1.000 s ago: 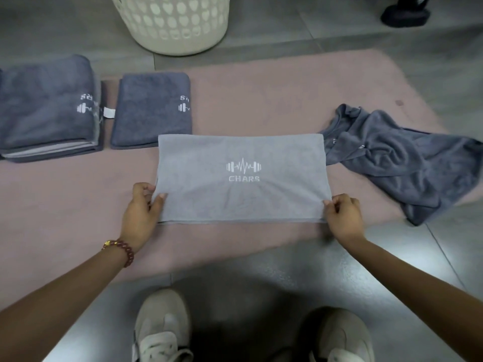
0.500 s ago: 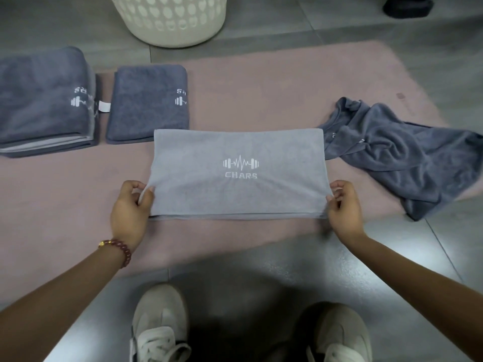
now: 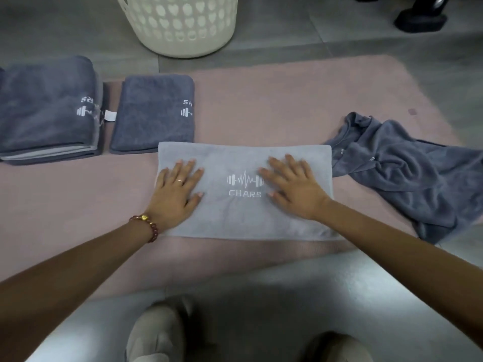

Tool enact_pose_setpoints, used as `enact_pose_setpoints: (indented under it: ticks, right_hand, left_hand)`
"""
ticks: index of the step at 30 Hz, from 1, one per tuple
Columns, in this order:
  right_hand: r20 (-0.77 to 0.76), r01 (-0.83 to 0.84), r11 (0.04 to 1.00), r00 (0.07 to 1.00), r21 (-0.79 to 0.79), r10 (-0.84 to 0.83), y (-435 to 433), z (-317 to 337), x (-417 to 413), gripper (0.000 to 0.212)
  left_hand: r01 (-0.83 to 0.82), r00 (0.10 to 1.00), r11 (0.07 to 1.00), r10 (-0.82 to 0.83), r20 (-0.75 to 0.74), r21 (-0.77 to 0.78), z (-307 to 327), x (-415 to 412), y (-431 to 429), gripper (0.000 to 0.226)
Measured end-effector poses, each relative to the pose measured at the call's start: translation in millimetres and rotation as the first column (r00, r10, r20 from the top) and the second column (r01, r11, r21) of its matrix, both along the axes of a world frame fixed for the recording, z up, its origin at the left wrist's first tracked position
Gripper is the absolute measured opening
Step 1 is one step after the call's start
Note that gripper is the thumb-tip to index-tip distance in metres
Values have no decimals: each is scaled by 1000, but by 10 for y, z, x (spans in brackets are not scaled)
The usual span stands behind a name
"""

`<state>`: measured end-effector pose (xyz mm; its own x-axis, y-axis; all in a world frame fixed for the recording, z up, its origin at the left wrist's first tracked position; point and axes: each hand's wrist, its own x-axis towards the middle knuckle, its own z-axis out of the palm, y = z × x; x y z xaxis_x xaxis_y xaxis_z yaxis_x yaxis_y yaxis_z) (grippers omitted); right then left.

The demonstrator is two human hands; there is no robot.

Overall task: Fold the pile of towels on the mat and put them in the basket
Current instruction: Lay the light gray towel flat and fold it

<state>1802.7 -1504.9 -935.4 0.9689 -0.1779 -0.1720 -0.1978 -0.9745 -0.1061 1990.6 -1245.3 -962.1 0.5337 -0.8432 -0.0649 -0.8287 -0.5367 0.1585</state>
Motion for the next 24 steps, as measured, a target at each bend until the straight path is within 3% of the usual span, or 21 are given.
enact_pose_setpoints:
  ticks: [1,3,8,10,13,15,18,21,24]
  right_hand:
    - [-87,-61,996,995,-68,55,-119,-38,36,76]
    - [-207,-8,994,978,-106,-15,-406,-71,60,83]
    - [-241,203,979,949,-24,-203,-601,-44,166,106]
    - [-165,282,958,948,44,-271,-528,0,226,93]
    - [69,341,939,936,50,-344,-479,114,318,55]
    - [112,376,927,920,17,-375,-467,134,394,56]
    - [-24,465,885,884,-27,-466,-551,203,509,71]
    - [-173,562,816,798,-134,-578,-729,306,514,86]
    - [-268,666,744,727,56,-631,-839,295,407,83]
  left_hand:
    - [-18,1000,998,18,6,53,-52,91,-59,72]
    - [-80,997,993,79,9,89,-92,271,-135,77]
    - [-126,992,988,124,29,93,-105,310,-189,78]
    - [-97,994,995,98,57,-16,-39,312,-226,72]
    - [51,989,976,-20,145,-210,103,409,-399,54]
    - [122,984,967,-88,153,-224,167,480,-642,51]
    - [126,989,987,-133,-67,-101,199,508,-1077,65]
    - [68,942,998,-63,-329,6,224,610,-1398,79]
    - [72,855,995,-23,-519,74,233,747,-1531,70]
